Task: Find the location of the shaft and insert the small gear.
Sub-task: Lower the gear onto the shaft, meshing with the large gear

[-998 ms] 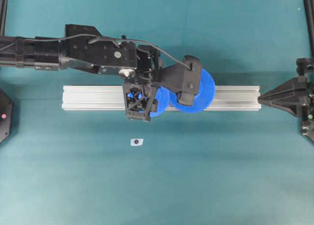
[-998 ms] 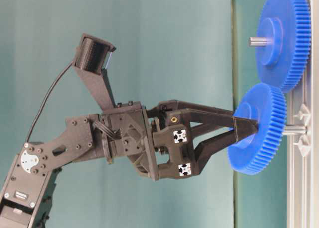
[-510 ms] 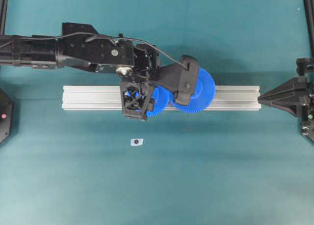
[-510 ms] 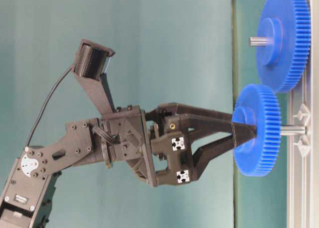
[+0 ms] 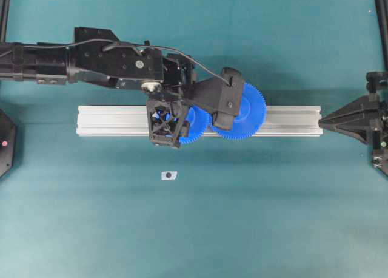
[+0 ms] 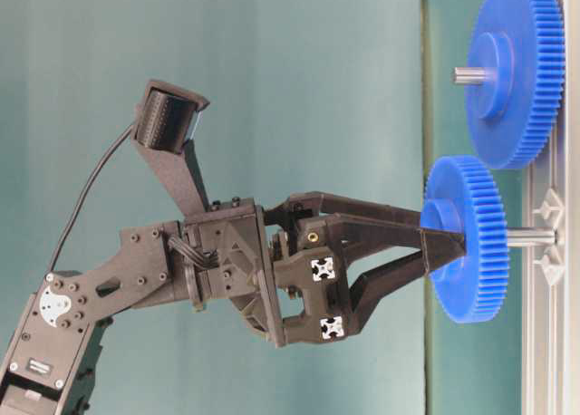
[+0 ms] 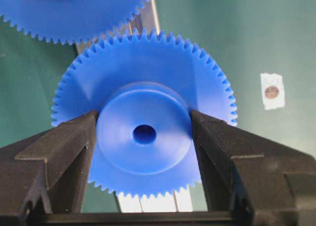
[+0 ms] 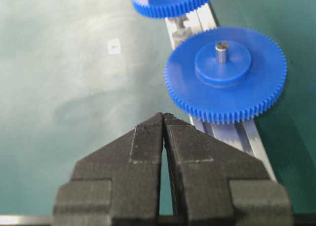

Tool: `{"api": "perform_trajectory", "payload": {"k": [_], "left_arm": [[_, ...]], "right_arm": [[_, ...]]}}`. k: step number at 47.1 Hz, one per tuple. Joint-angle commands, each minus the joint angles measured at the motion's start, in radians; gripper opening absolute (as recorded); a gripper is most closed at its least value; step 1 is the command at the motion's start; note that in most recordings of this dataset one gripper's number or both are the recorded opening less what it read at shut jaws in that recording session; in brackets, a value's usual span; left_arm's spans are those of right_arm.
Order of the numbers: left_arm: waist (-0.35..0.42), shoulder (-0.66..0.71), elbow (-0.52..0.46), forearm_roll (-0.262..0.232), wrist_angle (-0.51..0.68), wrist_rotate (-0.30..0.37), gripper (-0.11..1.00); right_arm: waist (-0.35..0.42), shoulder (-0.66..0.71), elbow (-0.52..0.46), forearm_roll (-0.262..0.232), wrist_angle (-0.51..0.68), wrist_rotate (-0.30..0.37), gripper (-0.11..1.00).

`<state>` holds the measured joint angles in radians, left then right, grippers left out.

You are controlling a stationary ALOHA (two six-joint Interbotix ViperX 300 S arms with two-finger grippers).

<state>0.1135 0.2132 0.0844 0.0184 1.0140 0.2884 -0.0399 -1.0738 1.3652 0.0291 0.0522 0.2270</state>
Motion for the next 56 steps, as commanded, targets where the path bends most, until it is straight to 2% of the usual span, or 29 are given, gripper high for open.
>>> {"api": "perform_trajectory", "payload": {"k": [1,21,34,43,56], "left_arm": [[0.046,-0.017,-0.02,0.008,0.005,0.014,0.63],[0.046,0.025,-0.071,0.009,0.014,0.032,0.63],[0.041,0.02,-0.051,0.008,0.026,0.023,0.63],[0.011,0.018,-0.038,0.008,0.026,0.02,0.63],[0.023,0.017,-0.046,0.008,0.026,0.021,0.63]], "right_arm": [[-0.003,0.005,-0.011,-0.002,-0.006,0.009,0.05],[-0.003,0.005,-0.011,0.0,-0.006,0.009,0.05],[-0.003,0.005,-0.011,0.0,-0.006,0.008,0.05],[-0.003,0.005,-0.011,0.0,-0.006,0.009,0.05],[-0.003,0.005,-0.011,-0.002,-0.006,0.008,0.05]]}}
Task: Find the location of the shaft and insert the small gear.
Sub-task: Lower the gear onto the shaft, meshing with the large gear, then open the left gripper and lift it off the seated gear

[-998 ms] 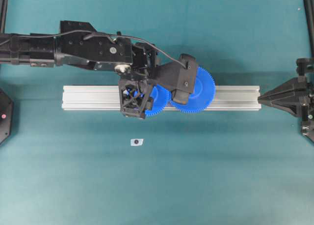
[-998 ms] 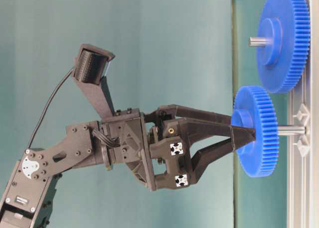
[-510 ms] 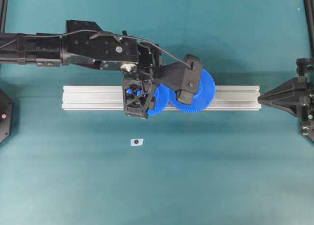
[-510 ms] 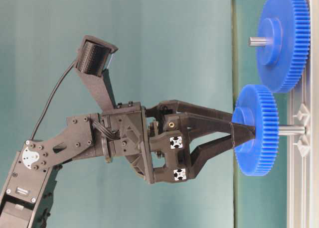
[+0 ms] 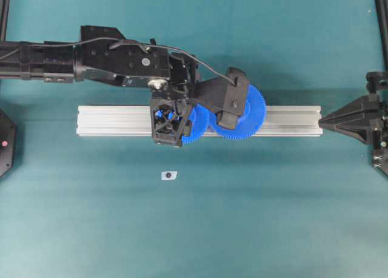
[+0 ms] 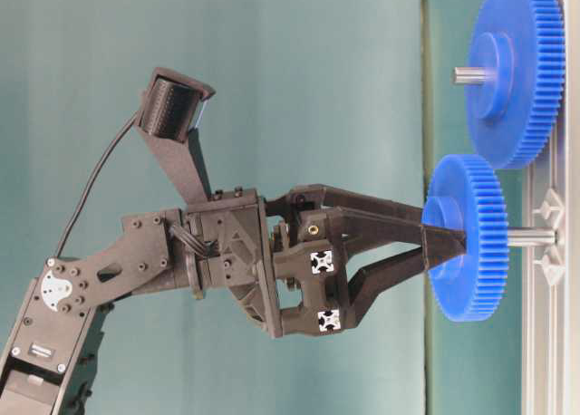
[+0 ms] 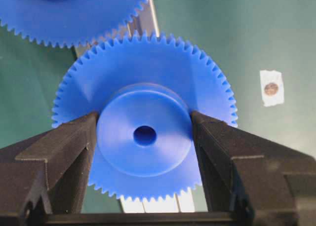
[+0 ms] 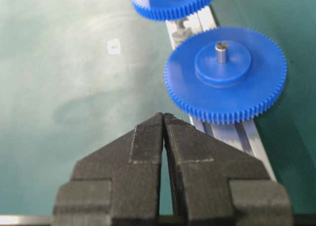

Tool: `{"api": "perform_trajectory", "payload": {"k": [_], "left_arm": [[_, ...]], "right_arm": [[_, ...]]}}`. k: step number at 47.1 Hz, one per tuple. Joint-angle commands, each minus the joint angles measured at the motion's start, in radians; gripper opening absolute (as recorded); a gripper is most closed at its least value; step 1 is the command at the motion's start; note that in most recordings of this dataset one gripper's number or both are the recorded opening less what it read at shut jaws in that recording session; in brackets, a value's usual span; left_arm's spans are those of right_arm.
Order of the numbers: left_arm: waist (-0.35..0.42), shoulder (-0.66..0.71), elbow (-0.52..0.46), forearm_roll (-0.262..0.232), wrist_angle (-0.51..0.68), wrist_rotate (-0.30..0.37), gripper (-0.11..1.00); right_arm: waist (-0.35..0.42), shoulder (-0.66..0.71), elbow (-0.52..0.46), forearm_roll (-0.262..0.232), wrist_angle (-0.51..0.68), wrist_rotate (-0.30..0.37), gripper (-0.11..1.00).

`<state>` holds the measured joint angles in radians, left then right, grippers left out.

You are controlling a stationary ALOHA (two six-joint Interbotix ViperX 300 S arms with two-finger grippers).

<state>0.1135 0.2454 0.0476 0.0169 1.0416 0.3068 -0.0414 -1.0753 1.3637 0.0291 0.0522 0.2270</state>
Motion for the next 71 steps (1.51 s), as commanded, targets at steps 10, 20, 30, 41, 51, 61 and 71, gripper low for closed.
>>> {"api": "perform_trajectory", "payload": {"k": [10,20,30,41,51,61,71], "left_arm": [[0.023,-0.008,-0.002,0.009,0.02,0.0,0.63],[0.029,-0.009,-0.017,0.009,0.012,0.0,0.63],[0.06,-0.012,-0.02,0.009,0.02,0.008,0.63],[0.055,-0.009,-0.037,0.006,0.023,-0.002,0.63],[0.044,0.006,-0.035,0.006,0.025,-0.003,0.63],[0.044,-0.002,-0.041,0.006,0.025,-0.003,0.63],[0.043,-0.029,-0.049,0.006,0.02,-0.005,0.89]], "right_arm": [[-0.002,0.006,-0.009,0.0,-0.006,0.008,0.05],[-0.002,0.006,-0.009,0.0,-0.006,0.009,0.05],[-0.002,0.006,-0.011,0.0,-0.006,0.008,0.05],[-0.002,0.006,-0.009,0.0,-0.006,0.009,0.05],[-0.002,0.006,-0.008,0.0,-0.006,0.008,0.05],[-0.002,0.006,-0.008,0.0,-0.006,0.008,0.05],[-0.002,0.006,-0.006,-0.002,-0.006,0.008,0.05]]}}
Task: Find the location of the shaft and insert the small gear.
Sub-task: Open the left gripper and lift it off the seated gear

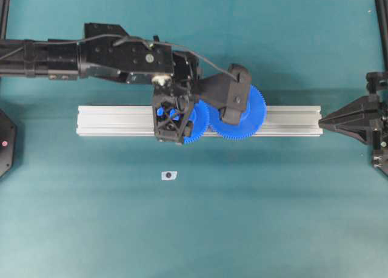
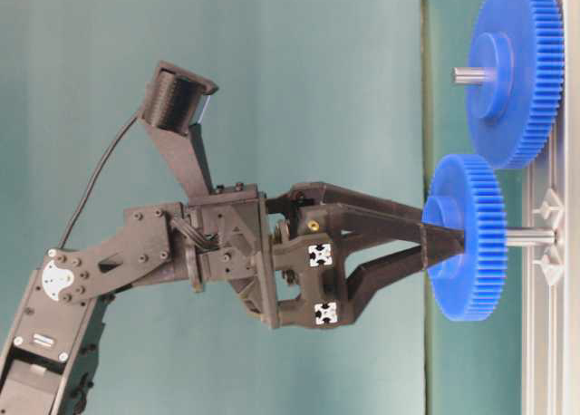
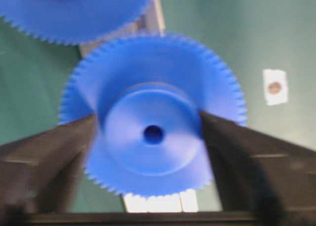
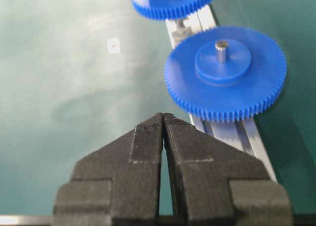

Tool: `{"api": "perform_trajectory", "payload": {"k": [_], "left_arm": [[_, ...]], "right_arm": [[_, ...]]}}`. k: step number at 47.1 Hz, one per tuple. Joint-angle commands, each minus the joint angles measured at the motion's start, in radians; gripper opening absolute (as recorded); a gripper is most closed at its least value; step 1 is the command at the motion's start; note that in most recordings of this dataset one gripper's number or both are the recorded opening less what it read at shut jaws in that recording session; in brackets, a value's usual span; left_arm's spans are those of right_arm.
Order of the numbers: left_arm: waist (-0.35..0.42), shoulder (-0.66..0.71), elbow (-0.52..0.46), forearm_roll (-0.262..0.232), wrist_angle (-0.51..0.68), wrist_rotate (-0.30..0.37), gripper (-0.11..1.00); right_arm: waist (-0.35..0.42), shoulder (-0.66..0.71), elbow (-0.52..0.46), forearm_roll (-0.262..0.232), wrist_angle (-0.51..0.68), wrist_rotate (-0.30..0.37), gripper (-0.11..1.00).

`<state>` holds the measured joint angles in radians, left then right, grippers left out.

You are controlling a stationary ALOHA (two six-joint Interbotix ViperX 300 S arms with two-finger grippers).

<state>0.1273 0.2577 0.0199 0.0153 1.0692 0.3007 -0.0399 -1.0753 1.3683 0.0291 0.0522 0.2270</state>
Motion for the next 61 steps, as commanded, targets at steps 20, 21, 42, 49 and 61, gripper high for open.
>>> {"api": "perform_trajectory", "payload": {"k": [20,21,42,49,61], "left_arm": [[0.014,-0.097,-0.029,0.008,0.044,-0.002,0.89],[0.011,-0.098,-0.031,0.011,0.046,-0.002,0.89],[0.003,-0.11,-0.041,0.008,0.051,-0.005,0.89],[0.002,-0.11,-0.041,0.008,0.054,-0.006,0.89],[-0.009,-0.112,-0.046,0.008,0.057,-0.017,0.89]], "right_arm": [[-0.003,0.006,-0.011,0.0,-0.006,0.009,0.05],[-0.003,0.006,-0.011,0.0,-0.006,0.009,0.05],[-0.003,0.006,-0.012,0.0,-0.006,0.009,0.05],[-0.003,0.006,-0.011,0.0,-0.006,0.009,0.05],[-0.003,0.006,-0.012,0.0,-0.006,0.009,0.05]]}}
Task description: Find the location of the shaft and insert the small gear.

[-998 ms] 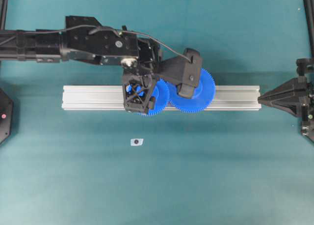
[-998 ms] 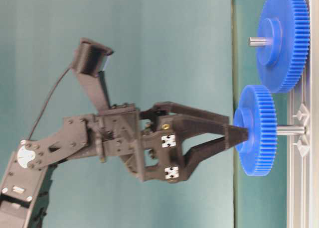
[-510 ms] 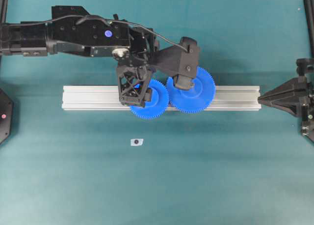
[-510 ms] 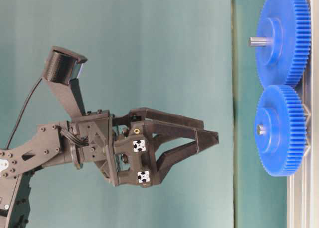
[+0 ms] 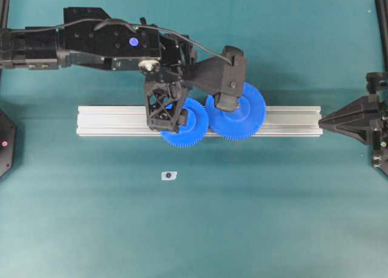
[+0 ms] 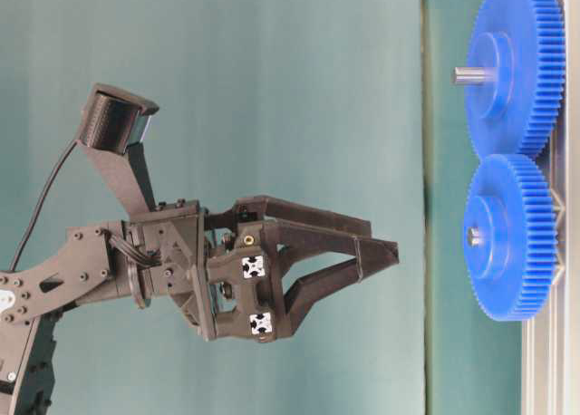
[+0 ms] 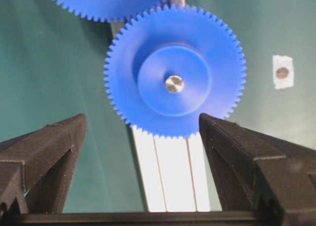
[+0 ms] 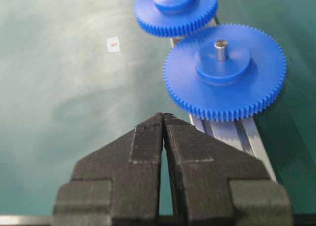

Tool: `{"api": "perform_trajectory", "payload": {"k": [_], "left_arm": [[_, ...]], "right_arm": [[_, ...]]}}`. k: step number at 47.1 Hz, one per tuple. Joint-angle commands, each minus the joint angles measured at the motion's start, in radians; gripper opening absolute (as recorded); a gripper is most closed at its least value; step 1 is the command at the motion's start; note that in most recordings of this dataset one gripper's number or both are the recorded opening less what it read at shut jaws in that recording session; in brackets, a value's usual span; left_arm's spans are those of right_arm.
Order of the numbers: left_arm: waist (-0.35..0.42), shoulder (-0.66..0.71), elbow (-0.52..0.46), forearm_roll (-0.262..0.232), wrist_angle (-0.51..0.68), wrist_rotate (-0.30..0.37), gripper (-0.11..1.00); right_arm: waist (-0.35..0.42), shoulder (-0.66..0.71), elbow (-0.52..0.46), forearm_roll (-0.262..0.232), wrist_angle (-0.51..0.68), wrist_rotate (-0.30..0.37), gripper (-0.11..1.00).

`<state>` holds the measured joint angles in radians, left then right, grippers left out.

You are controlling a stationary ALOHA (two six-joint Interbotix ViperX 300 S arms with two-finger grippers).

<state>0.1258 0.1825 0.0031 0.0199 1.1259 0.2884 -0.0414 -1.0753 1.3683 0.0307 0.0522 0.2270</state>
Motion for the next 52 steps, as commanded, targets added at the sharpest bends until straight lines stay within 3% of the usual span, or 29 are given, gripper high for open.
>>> {"api": "perform_trajectory", "payload": {"k": [1,52], "left_arm": [[-0.008,-0.037,-0.029,0.003,0.0,-0.006,0.88],[-0.028,-0.038,-0.06,0.003,0.04,-0.054,0.88]], "right_arm": [[-0.002,0.006,-0.012,-0.002,-0.006,0.009,0.05],[-0.002,0.006,-0.011,-0.002,-0.006,0.009,0.05]]}}
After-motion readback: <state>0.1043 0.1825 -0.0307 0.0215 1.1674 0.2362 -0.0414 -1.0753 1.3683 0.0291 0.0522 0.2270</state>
